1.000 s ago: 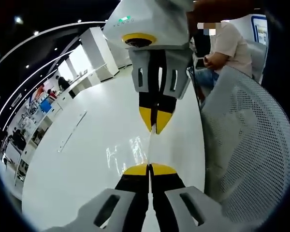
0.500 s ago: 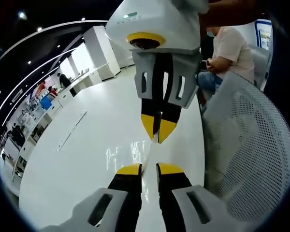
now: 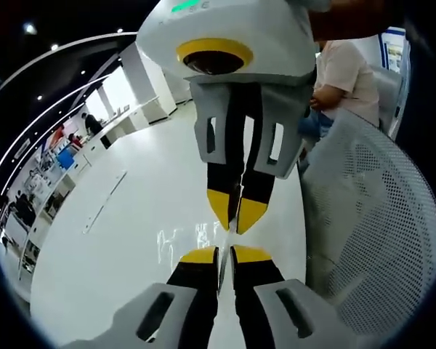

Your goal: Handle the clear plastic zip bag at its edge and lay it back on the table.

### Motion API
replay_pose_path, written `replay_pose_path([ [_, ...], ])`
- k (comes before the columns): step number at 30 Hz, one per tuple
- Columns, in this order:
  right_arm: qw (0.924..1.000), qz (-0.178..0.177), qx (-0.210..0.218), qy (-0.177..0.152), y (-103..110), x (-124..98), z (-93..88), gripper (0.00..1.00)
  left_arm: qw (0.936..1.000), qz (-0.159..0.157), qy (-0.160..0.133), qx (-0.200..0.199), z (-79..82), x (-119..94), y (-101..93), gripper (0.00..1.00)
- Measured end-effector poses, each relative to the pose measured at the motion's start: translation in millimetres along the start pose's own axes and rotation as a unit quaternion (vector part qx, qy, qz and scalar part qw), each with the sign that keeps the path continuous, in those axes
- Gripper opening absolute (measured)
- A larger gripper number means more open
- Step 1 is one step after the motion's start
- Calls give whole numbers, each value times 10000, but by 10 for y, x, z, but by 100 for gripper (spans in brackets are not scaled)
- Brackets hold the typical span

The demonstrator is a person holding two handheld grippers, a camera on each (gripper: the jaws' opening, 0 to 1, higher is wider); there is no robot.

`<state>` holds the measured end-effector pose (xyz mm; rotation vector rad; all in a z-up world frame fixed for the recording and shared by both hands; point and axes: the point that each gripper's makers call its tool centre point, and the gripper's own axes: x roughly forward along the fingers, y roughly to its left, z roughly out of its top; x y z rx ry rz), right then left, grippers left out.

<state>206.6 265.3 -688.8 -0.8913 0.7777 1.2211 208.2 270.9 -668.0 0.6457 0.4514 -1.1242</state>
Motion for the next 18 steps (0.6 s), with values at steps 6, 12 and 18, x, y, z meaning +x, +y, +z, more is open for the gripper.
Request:
replay_pose_path([
  [6, 9999, -17, -94, -65, 10, -17, 51, 0, 10000, -33, 39, -23, -18, 13, -18, 2],
  [12, 9998, -32, -147, -89, 18, -23, 67, 0, 10000, -51, 59, -19, -35, 9, -29, 0],
  [18, 9998, -15, -189, -102, 31, -22, 71, 0, 9996, -139, 25, -233, -55, 6, -65, 0],
])
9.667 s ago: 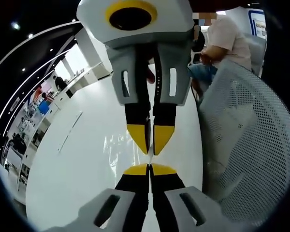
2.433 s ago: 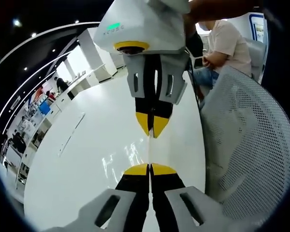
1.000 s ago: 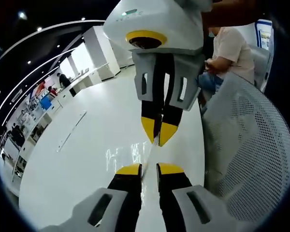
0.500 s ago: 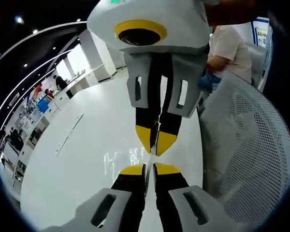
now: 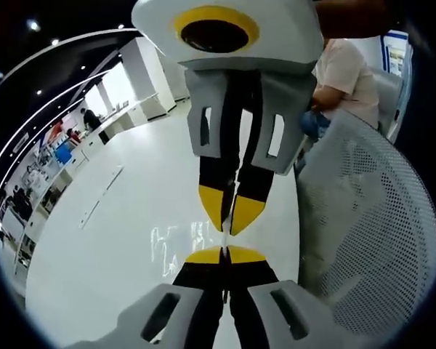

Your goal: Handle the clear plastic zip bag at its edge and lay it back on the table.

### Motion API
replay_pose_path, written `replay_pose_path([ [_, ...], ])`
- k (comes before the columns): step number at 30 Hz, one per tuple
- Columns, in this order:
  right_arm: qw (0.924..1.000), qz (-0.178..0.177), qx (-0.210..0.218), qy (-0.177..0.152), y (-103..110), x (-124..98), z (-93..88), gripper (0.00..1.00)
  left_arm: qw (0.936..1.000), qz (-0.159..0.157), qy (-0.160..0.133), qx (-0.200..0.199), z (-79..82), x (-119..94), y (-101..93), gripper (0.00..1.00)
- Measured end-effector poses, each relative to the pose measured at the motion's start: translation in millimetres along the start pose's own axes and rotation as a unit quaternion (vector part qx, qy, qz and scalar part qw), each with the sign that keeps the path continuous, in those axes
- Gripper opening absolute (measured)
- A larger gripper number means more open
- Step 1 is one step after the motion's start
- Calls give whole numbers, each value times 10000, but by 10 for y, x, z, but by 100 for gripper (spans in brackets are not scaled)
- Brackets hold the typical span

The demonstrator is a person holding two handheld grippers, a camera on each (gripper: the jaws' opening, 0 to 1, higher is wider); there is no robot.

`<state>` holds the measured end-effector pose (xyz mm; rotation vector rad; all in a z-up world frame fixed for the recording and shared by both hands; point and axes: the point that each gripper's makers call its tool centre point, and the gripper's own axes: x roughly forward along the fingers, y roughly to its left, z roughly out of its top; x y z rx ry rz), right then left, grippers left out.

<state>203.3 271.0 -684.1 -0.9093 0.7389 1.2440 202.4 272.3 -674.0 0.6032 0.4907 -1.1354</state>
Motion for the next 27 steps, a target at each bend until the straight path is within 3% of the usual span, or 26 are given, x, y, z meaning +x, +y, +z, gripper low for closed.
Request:
replay_pose_path([
  [8, 9999, 68, -95, 82, 63, 59, -26, 0, 9999, -21, 131, 68, -76, 16, -34, 0],
  [27, 9998, -51, -30, 165, -68, 36, -215, 0, 9997, 174, 164, -3, -128, -25, 94, 0],
])
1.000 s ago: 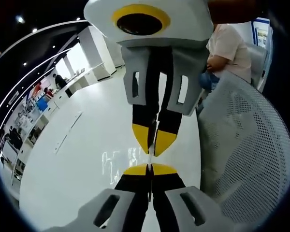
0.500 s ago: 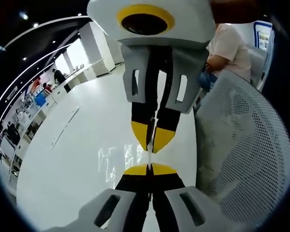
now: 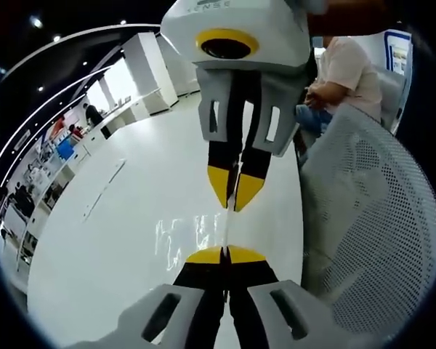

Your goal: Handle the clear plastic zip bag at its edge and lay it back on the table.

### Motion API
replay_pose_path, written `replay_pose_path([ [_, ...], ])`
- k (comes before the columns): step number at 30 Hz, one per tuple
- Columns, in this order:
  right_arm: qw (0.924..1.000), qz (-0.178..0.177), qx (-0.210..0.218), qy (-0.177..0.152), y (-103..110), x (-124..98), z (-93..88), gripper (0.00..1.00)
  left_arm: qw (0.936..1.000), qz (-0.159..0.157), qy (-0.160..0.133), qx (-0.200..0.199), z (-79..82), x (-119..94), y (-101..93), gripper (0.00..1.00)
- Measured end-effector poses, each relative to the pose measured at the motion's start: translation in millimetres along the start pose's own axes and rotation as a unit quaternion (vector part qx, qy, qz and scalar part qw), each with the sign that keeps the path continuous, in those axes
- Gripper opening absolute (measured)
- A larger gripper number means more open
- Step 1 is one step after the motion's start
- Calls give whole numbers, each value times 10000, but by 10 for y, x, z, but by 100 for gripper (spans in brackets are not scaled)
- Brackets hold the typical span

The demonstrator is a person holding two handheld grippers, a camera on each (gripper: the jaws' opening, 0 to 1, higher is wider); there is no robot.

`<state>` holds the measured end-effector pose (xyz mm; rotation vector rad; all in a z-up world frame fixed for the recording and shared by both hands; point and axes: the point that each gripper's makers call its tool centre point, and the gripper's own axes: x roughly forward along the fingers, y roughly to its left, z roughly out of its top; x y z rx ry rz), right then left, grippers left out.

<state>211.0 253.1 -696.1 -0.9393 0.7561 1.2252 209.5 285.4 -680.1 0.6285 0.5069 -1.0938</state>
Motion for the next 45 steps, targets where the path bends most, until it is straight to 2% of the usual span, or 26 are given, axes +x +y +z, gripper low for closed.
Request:
replay_pose_path([
  [29, 9992, -237, 285, 137, -134, -38, -187, 0, 9999, 97, 82, 12, -34, -33, 86, 0],
  [45, 9986, -199, 463, 170, -155, -22, -269, 0, 9999, 116, 114, -26, -93, -32, 130, 0],
])
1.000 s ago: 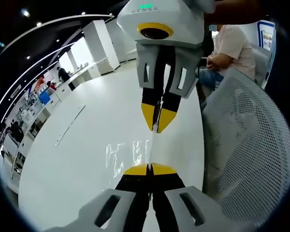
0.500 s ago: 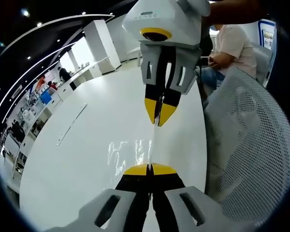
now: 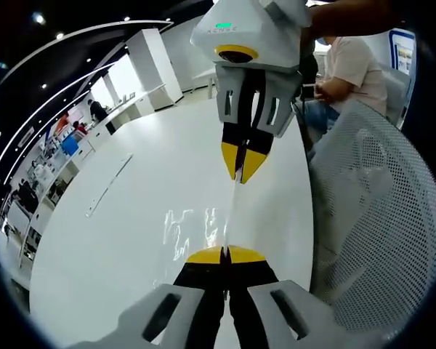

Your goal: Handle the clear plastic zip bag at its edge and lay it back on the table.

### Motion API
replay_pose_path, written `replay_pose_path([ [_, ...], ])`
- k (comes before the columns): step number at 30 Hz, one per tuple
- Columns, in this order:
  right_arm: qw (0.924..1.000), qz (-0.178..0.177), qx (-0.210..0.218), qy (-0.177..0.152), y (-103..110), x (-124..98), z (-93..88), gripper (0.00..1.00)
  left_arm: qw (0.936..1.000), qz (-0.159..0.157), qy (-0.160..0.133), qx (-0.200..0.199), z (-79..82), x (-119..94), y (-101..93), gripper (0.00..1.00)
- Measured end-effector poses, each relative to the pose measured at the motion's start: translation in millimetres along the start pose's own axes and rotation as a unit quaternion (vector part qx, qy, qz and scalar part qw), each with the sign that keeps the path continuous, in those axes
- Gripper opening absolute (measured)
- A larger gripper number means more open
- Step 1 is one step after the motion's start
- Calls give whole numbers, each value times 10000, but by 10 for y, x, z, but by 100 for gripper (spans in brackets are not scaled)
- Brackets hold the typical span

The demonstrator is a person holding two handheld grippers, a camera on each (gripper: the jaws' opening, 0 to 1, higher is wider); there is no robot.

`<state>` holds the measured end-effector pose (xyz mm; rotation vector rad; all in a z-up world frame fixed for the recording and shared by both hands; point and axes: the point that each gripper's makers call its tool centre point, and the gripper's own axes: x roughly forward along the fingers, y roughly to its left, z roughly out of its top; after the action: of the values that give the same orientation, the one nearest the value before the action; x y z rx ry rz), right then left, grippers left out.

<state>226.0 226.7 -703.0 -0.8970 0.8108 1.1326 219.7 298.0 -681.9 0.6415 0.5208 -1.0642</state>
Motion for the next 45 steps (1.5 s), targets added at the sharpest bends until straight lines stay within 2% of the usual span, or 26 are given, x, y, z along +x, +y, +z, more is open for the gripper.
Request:
replay_pose_path([
  [12, 9999, -9, 116, 78, -35, 12, -78, 0, 10000, 18, 24, -23, -37, 1, 46, 0],
  [19, 9996, -36, 167, 205, -63, 9, -185, 0, 10000, 50, 84, -13, -78, -27, 71, 0],
  [29, 9997, -26, 217, 143, -36, -8, -174, 0, 10000, 37, 66, 17, -75, -28, 68, 0],
  [31, 9997, -64, 133, 177, -45, -7, -197, 0, 9999, -48, 38, 152, -66, -22, 31, 0],
  [34, 9997, 121, 89, 186, 21, -3, -212, 0, 9997, -66, 46, 215, -65, -26, 2, 0],
  [36, 9998, 97, 40, 159, 27, 11, -219, 0, 9991, -104, 75, 392, -82, -23, -40, 0],
  [38, 9997, 153, 51, 181, 55, -3, -220, 0, 9991, -129, 64, 393, -88, -20, -63, 0],
  [40, 9996, 157, -226, 103, 50, 26, -218, 0, 9990, -114, 68, 417, -96, -24, -65, 0],
  [45, 9995, 271, -171, -4, 96, 21, -220, 0, 9987, -189, 19, 469, -117, -34, -121, 0],
])
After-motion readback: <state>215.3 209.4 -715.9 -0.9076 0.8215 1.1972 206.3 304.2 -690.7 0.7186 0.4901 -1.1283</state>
